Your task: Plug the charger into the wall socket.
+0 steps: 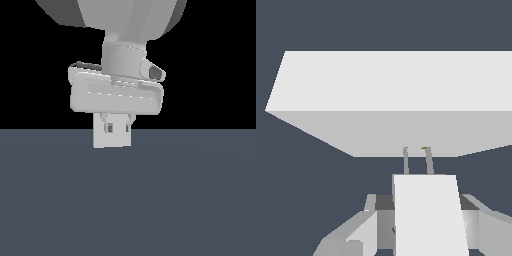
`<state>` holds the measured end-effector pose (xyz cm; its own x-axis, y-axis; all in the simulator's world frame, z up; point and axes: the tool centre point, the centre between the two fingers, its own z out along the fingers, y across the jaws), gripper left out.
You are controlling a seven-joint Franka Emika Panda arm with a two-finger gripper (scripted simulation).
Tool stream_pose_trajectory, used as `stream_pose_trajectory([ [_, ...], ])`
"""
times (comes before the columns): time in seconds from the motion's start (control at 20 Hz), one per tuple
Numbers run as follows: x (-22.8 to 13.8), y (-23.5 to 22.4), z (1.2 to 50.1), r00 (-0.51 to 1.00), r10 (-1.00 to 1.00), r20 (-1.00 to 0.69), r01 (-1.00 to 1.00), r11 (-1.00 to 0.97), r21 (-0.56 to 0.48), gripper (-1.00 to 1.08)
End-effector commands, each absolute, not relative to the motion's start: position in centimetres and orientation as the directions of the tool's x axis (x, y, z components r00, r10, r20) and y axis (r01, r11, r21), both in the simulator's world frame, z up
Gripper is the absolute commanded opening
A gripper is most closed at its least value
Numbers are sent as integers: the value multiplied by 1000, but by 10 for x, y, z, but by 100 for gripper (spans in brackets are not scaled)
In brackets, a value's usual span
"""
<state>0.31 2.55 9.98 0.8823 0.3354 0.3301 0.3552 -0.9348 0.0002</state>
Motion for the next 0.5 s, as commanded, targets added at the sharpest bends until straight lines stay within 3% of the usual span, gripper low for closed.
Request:
stream_pose_trajectory([
  [0.0,11,28,100,882,335,330,355,-935,0,-100],
  [0.45,18,31,100,882,336,330,356,-935,0,-100],
])
